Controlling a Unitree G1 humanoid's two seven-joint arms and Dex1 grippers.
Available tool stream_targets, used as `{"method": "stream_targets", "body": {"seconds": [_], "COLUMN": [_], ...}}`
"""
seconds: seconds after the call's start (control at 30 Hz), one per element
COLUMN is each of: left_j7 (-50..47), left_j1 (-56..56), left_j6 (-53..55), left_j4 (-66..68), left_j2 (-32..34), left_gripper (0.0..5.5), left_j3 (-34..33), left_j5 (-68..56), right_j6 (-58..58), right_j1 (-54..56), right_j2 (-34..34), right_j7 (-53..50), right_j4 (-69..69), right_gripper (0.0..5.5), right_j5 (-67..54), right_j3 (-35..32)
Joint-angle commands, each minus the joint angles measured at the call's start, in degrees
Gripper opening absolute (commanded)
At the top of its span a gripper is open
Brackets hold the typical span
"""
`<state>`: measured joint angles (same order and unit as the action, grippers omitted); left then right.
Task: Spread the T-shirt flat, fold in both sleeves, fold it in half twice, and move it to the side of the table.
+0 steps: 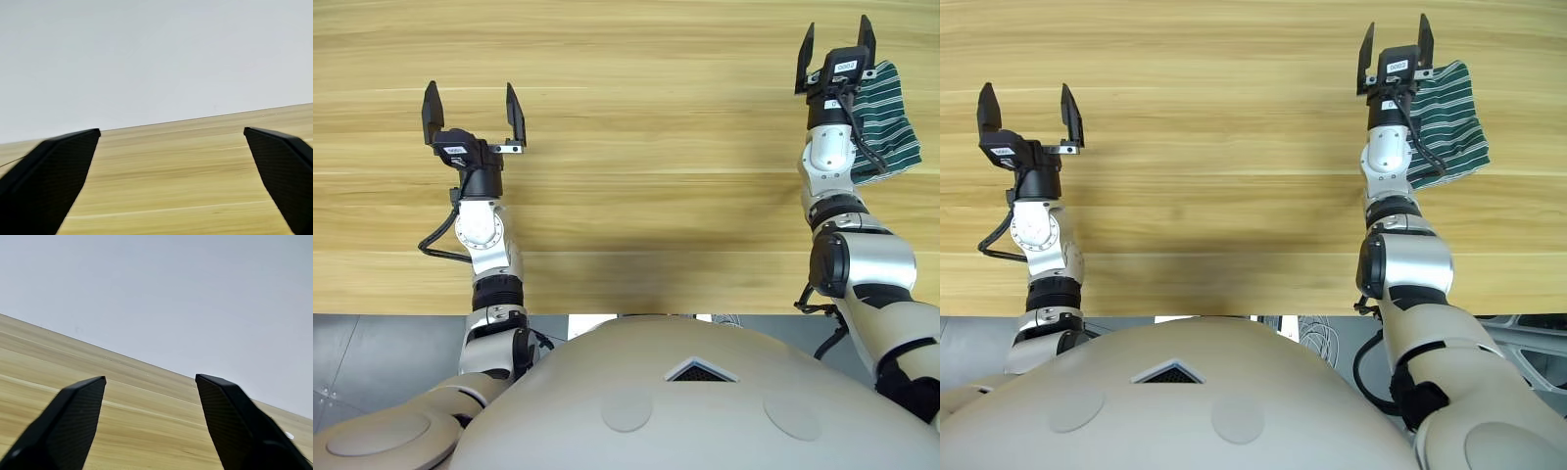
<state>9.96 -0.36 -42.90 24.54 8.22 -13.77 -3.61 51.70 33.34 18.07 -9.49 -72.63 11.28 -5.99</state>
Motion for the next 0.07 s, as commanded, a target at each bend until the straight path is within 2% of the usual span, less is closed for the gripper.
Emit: {"method": "stream_targets", "body": {"seconds": [0.03, 0.07], "left_j7": [-4.0, -4.9], "left_j1": [-1.3, -1.3], "left_j6": [1.3, 1.8], "left_j4": [-1.0, -1.0], "left_j2": [0.5, 0.8], "left_gripper": [5.36, 5.36], "left_j3": [0.1, 0.2], "left_j5": [3.6, 4.6], "right_j6": [0.6, 0.8], "right_j1": [-0.2, -0.2], "right_j2": [0.1, -0.2], "right_j7": [2.6, 3.9], "right_j4": [-0.2, -0.2], "right_gripper": [3.41, 3.41], "right_j5": [-1.6, -2.0], "right_j3": [-0.3, -0.5]}}
